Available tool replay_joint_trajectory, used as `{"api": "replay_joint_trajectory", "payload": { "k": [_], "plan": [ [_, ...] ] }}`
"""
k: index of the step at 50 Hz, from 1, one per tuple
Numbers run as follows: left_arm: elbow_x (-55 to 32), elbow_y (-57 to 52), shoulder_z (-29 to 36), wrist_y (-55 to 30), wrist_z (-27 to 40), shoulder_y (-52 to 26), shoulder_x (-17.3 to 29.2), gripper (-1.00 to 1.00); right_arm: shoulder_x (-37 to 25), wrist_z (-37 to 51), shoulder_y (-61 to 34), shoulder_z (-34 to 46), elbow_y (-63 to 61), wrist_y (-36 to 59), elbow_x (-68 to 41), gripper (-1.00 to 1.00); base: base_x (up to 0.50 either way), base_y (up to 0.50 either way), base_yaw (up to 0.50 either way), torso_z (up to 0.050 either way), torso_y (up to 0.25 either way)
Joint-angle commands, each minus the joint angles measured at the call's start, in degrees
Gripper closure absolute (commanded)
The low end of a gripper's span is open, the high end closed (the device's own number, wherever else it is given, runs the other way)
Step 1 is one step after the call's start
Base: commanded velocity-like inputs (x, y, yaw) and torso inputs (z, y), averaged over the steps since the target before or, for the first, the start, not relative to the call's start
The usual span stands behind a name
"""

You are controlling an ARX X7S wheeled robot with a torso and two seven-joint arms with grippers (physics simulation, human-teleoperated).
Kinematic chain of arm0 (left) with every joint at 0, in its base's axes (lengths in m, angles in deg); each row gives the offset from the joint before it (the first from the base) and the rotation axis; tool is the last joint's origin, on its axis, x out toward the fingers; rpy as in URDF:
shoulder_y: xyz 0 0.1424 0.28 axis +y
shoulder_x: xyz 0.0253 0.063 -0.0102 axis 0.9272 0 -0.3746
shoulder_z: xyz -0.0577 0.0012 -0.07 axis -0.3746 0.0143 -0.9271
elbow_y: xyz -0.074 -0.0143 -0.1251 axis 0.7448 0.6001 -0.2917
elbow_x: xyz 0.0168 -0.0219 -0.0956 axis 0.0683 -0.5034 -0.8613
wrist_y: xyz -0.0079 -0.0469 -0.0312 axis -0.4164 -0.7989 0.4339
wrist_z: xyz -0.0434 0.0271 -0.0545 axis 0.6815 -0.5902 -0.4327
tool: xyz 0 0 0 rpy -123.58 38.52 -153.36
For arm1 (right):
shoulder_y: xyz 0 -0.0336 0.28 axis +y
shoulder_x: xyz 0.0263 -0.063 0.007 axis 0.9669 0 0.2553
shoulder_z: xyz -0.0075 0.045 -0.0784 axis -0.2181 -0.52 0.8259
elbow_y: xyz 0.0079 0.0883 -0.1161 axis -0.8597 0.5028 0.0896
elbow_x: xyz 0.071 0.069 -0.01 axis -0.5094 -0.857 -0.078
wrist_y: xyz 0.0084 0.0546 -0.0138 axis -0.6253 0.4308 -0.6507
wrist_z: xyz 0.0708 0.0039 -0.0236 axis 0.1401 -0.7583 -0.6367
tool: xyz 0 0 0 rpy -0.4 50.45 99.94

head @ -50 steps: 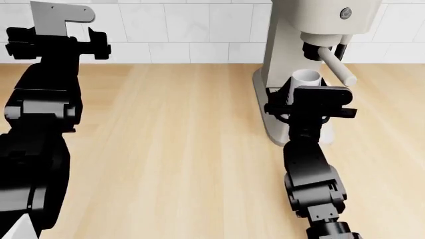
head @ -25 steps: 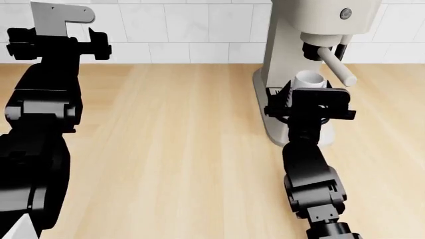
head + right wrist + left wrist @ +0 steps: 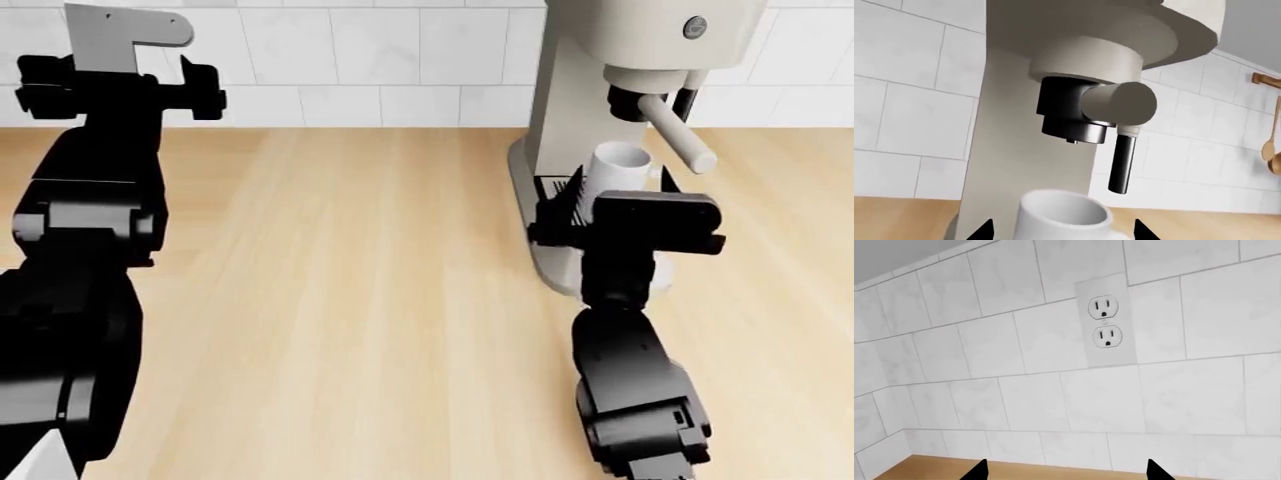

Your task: Pick the mug from the cabinet, place it under the coffee machine dispenser, and press the start button.

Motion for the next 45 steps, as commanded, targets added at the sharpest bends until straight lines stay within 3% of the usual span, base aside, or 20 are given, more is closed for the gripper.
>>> {"api": "replay_joint_trajectory", "payload": {
  "k": [1,14,22,26,27,30,32,36,39,41,43,45],
  "plan": [
    [0.02,-0.01,0.04,0.09,-0.07,-0.01,-0.23,-1.0,-1.83,-0.97,8.05,-1.02,-15.01,5.44,-2.1,-1.0,0.0,0.0,0.0,0.0,0.0],
    [-0.12,-0.03,0.04,0.78,-0.78,0.12,-0.4,-1.0,-6.92,-4.08,28.05,-7.62,-50.04,16.6,-12.15,-1.0,0.0,0.0,0.0,0.0,0.0],
    [0.07,-0.03,0.25,0.57,-0.52,-0.14,-0.5,-1.0,-13.16,-6.85,33.81,-20.51,-74.42,35.48,-35.45,-1.0,0.0,0.0,0.0,0.0,0.0],
    [0.07,-0.02,0.27,0.4,-0.44,-0.3,-0.53,-1.0,-35.54,11.1,36.05,-18.45,-74.73,21.23,-58.54,-1.0,0.0,0.0,0.0,0.0,0.0],
    [0.07,-0.02,0.26,0.34,-0.4,-0.35,-0.52,-1.0,-40.99,14.1,36.9,-17.26,-74.73,16.26,-61.5,1.0,0.0,0.0,0.0,0.0,0.0],
    [0.06,-0.01,0.27,0.25,-0.35,-0.37,-0.54,-1.0,-58.95,21.83,41.24,-13.01,-74.73,-3.37,-64.37,1.0,0.0,0.0,0.0,0.0,0.0],
    [0.03,-0.01,0.25,0.14,-0.35,-0.46,-0.54,-1.0,-68.22,26.1,44.89,-16.45,-74.7,-12.09,-66.18,1.0,0.0,0.0,0.0,0.0,0.0],
    [0.03,-0.01,0.27,0.02,-0.41,-0.6,-0.53,-1.0,-73.42,24.58,47.33,-31.55,-70.64,-10.48,-76.46,1.0,0.0,0.0,0.0,0.0,0.0],
    [-0.01,-0.01,0.24,-0.04,-0.42,-0.71,-0.49,-1.0,-81.7,21.01,43.0,-35.93,-63.73,-9.07,-84.44,1.0,0.0,0.0,0.0,0.0,0.0],
    [0.0,-0.02,0.25,-0.04,-0.42,-0.69,-0.47,-1.0,-81.8,16.11,38.92,-39.87,-58.6,-2.73,-89.27,1.0,0.0,0.0,0.0,0.0,0.0],
    [0.0,-0.02,0.25,-0.06,-0.42,-0.7,-0.48,-1.0,-64.62,11.1,21.73,-22.68,-51.65,14.46,-84.25,1.0,0.0,0.0,0.0,0.0,0.0],
    [-0.01,-0.02,0.26,-0.06,-0.44,-0.7,-0.59,-1.0,-48.89,13.28,4.54,-6.73,-48.33,31.65,-86.72,1.0,0.0,0.0,0.0,0.0,0.0]
  ]
}}
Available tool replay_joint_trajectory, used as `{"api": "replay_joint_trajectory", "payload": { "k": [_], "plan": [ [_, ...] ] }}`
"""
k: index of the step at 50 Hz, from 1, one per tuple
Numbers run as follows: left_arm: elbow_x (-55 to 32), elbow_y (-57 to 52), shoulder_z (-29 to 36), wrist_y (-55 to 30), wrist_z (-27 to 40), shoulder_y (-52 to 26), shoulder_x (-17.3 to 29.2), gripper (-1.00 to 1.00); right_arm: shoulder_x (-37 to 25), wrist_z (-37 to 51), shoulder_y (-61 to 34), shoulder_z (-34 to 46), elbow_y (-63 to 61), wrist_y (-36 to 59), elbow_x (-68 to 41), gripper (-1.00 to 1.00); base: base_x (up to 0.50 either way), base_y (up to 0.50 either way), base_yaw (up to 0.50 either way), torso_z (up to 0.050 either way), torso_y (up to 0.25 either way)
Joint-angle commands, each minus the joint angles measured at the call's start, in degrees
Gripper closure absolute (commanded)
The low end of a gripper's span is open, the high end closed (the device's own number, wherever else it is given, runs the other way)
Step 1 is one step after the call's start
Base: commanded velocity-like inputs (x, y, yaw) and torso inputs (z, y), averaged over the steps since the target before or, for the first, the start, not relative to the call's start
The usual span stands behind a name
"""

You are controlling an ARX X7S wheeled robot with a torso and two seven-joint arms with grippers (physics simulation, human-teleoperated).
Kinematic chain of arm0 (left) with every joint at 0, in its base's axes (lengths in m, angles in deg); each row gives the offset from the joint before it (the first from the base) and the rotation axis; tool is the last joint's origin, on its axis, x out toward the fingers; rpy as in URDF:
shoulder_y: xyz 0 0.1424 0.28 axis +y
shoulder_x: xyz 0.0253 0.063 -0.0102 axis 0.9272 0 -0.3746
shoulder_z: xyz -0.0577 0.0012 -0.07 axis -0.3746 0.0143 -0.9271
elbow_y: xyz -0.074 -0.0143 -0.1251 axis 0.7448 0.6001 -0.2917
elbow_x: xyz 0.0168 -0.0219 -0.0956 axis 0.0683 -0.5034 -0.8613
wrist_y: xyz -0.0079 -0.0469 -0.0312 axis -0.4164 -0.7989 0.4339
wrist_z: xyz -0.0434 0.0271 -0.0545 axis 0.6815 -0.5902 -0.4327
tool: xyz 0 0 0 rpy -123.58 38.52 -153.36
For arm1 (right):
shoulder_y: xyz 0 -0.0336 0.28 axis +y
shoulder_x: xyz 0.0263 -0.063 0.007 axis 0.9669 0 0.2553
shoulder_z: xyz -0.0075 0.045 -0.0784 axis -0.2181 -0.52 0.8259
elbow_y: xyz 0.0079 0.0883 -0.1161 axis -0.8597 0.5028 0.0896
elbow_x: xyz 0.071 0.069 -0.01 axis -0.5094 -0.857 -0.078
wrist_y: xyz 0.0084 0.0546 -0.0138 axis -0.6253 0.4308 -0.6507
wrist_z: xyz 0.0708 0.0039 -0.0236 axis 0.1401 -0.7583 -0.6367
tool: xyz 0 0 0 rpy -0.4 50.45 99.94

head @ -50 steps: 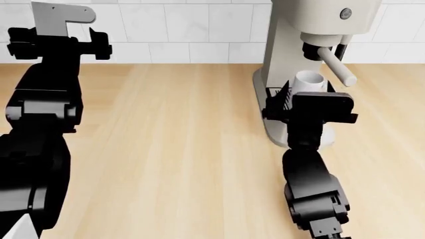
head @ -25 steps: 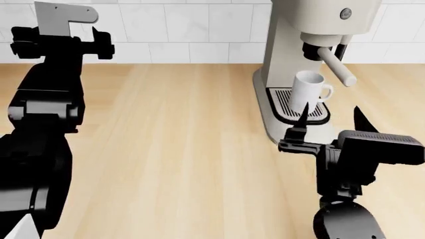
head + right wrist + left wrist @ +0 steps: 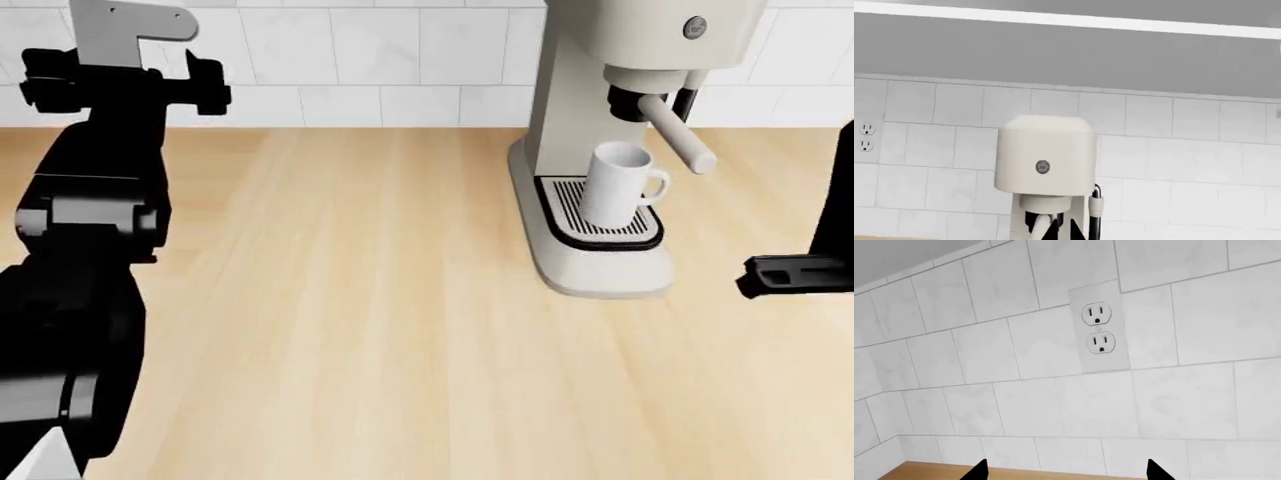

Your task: Pick the mug from the cabinet, place it under the coffee machine dispenser, and press the start button.

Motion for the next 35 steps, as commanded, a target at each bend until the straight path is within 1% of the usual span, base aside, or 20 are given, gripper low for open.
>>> {"api": "replay_joint_trajectory", "payload": {
  "k": [1,2,3,5,6,12,18,27,35],
  "plan": [
    [-0.02,0.0,0.03,-0.13,-0.03,-0.13,-0.16,-1.0,13.12,-3.28,-38.88,20.24,15.77,36.69,-14.61,1.0,0.0,0.0,0.0,0.0,0.0],
    [-0.02,0.0,0.04,-0.11,-0.04,-0.11,-0.2,-1.0,14.03,-3.88,-47.47,21.77,17.14,45.28,-14.19,1.0,0.0,0.0,0.0,0.0,0.0],
    [-0.02,0.0,0.05,-0.12,-0.05,-0.1,-0.22,-1.0,15.09,-4.51,-56.07,23.27,18.52,49.94,-13.83,1.0,0.0,0.0,0.0,0.0,0.0],
    [-0.02,0.0,0.07,-0.13,-0.06,-0.13,-0.25,-1.0,17.0,-5.46,-73.26,25.7,20.77,51.31,-12.88,1.0,0.0,0.0,0.0,0.0,0.0],
    [-0.03,0.0,0.06,-0.16,-0.07,-0.18,-0.24,-1.0,17.98,-5.96,-77.88,26.86,21.9,51.95,-12.55,1.0,0.0,0.0,0.0,0.0,0.0],
    [-0.1,0.0,-0.01,-0.08,-0.11,-0.09,-0.17,-1.0,21.81,-8.49,-80.72,31.62,26.59,53.77,-9.77,1.0,0.0,0.0,0.0,0.0,0.0],
    [-0.19,0.0,-0.15,-0.06,-0.11,-0.04,-0.02,-1.0,23.0,-9.33,-84.04,33.16,29.07,54.47,-7.71,1.0,0.0,0.0,0.0,0.0,0.0],
    [-0.16,0.0,-0.21,-0.09,-0.09,-0.08,-0.07,-1.0,23.84,-9.71,-83.24,34.58,30.76,54.32,-6.49,1.0,0.0,0.0,0.0,0.0,0.0],
    [-0.16,0.0,-0.27,-0.12,-0.08,-0.12,-0.08,-1.0,23.76,-8.03,-80.93,34.68,32.04,54.9,-7.63,1.0,0.0,0.0,0.0,0.0,0.0]
  ]
}}
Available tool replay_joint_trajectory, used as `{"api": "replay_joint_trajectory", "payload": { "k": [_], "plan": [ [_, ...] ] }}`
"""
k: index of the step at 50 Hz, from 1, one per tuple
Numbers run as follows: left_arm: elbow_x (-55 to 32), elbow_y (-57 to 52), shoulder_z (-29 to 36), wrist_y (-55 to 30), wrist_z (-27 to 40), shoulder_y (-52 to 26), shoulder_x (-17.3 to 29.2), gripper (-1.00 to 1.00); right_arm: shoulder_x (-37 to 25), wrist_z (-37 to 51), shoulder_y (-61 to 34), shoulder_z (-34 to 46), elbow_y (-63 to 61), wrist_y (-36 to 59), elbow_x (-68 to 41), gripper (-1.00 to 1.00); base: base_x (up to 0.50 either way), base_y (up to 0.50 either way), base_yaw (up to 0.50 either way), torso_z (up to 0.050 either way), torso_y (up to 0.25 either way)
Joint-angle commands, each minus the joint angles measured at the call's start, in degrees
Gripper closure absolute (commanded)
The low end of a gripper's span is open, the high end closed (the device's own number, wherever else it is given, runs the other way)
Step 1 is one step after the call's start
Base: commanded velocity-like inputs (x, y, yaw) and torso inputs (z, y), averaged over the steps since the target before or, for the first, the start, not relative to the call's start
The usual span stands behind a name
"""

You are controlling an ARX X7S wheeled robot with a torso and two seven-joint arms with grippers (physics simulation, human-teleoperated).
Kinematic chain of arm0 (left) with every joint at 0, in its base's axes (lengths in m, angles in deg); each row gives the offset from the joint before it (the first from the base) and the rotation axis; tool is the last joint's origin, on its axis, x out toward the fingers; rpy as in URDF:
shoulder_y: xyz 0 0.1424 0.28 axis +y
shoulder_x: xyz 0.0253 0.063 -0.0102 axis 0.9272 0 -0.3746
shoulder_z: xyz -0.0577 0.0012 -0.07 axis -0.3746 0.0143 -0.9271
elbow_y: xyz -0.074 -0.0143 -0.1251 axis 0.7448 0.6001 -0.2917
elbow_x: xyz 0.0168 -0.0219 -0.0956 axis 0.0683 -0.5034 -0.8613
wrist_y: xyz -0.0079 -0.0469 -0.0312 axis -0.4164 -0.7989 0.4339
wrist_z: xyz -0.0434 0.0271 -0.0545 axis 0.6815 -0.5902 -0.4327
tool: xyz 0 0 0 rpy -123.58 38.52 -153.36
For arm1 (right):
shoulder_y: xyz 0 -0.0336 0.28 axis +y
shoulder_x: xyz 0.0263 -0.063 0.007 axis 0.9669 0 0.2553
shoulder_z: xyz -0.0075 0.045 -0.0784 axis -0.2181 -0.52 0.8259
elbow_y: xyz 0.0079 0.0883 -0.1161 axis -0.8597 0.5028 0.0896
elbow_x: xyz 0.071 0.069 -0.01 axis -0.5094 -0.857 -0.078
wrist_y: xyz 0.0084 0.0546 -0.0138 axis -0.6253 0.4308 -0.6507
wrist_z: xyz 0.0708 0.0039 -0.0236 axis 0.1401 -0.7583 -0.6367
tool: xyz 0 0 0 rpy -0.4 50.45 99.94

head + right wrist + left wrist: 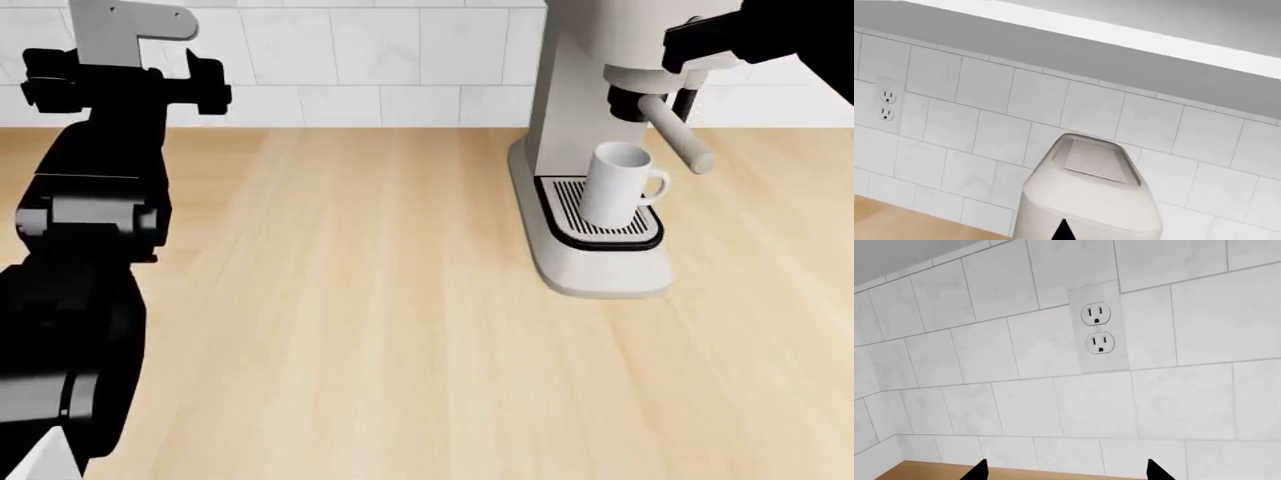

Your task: Pick the mug from the cabinet, place it under the coffee machine dispenser, and press the start button.

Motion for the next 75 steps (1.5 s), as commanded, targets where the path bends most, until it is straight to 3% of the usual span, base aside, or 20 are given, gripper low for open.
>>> {"api": "replay_joint_trajectory", "payload": {
  "k": [1,34,75],
  "plan": [
    [0.0,0.0,-0.09,-0.04,0.03,-0.04,0.02,-1.0,1.32,0.77,-1.44,1.93,3.42,2.51,-0.71,1.0,0.0,0.0,0.0,0.0,0.0],
    [-0.02,0.0,-0.48,-0.08,0.21,0.0,0.12,-1.0,1.31,4.09,3.38,0.93,7.84,1.97,-3.36,1.0,0.0,0.0,0.0,0.0,0.0],
    [0.02,0.01,-0.84,-0.09,0.35,0.19,0.19,-1.0,4.24,0.1,3.46,4.59,14.25,-2.49,3.84,1.0,0.0,0.0,0.0,0.0,0.0]
  ]
}}
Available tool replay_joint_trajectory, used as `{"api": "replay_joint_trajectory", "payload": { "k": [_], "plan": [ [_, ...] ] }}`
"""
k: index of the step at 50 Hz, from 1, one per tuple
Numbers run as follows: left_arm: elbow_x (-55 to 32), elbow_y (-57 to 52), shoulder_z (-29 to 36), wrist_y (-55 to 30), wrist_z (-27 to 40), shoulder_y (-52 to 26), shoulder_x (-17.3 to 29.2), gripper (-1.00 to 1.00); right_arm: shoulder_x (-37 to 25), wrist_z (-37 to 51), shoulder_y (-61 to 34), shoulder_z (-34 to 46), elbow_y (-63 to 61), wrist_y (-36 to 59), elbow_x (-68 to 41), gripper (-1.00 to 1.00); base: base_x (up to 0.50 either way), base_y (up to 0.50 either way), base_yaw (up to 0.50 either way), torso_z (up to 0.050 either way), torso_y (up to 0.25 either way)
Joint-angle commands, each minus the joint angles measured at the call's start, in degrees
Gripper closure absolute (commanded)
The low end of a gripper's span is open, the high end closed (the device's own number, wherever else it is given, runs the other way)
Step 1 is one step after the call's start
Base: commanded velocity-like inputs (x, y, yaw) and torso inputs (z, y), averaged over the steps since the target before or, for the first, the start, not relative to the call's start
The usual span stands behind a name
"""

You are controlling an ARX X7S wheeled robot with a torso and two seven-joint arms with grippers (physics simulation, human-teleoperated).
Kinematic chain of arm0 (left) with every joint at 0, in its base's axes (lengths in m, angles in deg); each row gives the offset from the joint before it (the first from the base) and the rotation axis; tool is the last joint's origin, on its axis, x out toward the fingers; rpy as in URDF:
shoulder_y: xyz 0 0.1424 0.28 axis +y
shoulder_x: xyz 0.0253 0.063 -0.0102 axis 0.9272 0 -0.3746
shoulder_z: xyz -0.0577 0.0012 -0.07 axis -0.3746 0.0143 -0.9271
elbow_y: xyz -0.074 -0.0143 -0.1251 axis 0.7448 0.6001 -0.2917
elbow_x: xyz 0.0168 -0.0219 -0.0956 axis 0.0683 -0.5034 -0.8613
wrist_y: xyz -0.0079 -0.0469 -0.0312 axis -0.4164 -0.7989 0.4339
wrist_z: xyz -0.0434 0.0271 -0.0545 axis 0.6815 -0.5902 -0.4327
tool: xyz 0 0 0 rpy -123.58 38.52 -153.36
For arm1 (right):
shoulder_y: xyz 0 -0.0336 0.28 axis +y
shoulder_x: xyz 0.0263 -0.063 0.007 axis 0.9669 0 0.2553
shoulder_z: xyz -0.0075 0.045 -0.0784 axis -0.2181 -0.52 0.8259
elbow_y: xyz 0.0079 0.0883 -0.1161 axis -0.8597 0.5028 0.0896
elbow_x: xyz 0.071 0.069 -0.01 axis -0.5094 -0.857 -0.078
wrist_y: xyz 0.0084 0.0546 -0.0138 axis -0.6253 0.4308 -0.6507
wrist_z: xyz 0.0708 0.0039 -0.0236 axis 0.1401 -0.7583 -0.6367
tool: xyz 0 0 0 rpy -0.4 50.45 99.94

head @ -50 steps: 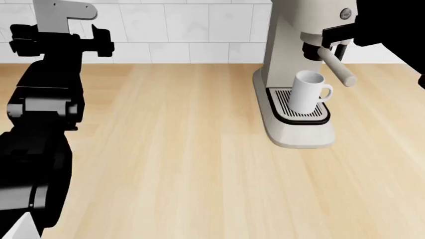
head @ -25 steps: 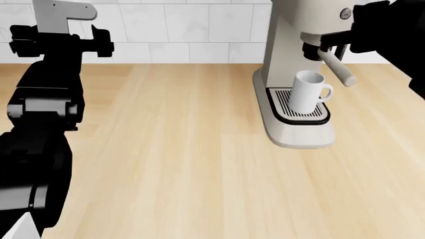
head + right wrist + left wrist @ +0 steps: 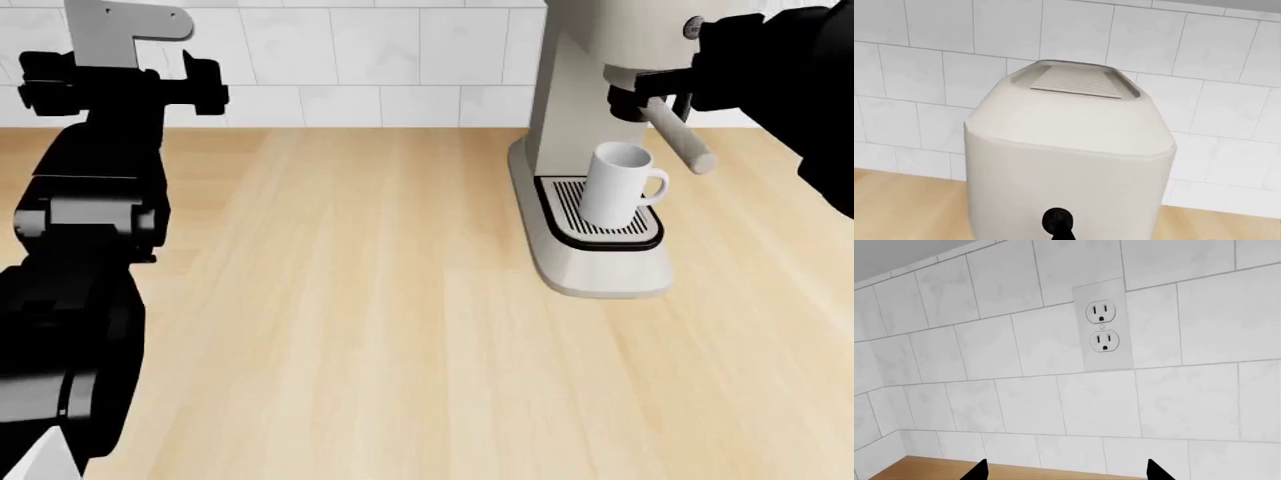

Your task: Pick the mug from the cabinet, place it under the coffee machine dispenser, and press the start button.

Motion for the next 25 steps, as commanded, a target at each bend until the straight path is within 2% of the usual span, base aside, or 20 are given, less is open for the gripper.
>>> {"api": "replay_joint_trajectory", "payload": {
  "k": [1,25],
  "plan": [
    [0.0,0.0,-0.09,0.07,-0.02,0.09,0.03,-1.0,0.65,-0.89,-0.27,0.9,1.54,-1.06,1.82,1.0,0.0,0.0,0.0,0.0,0.0],
    [0.01,0.0,-0.32,0.08,0.09,0.11,0.11,-1.0,2.0,-1.73,0.04,2.34,3.46,-2.22,3.51,1.0,0.0,0.0,0.0,0.0,0.0]
  ]
}}
